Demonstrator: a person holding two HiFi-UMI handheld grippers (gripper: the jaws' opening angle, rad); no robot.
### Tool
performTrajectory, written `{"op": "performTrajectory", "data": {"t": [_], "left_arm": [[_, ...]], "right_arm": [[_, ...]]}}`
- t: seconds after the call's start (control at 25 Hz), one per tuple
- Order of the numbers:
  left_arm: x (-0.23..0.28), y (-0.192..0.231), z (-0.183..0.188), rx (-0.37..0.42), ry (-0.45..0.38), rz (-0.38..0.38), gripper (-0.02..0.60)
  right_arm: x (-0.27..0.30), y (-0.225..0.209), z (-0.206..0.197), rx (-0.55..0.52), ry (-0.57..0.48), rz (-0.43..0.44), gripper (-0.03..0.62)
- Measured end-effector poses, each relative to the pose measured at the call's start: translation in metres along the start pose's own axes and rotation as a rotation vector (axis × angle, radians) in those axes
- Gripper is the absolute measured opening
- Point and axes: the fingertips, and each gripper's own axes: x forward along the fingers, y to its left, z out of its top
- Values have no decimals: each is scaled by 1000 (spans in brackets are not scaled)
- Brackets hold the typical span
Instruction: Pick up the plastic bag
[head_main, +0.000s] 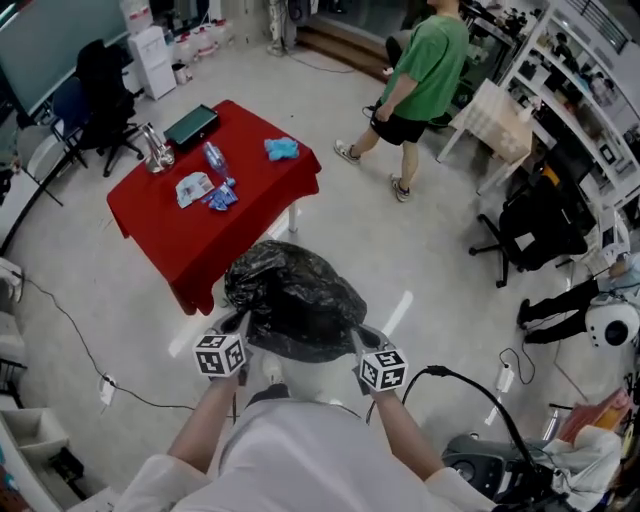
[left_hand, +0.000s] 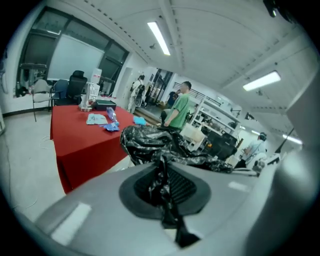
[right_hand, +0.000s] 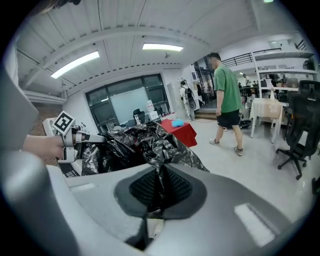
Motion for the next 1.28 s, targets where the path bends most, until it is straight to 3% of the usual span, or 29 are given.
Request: {"op": "performTrajectory", "data": {"t": [0.64,0.88,1.28], "left_arm": [[-53,-95,-15,59,-137,60,11],[-74,-119,-17,96,-124,42,11],[-104,-115,-19,165,-102,-11,11]], "right_arm": [[-79,-17,-6,-96,-84,124,3],[-102,-9,-2,-99,-105,129,3],[-124,32,2,-70,-148,108,3]]}}
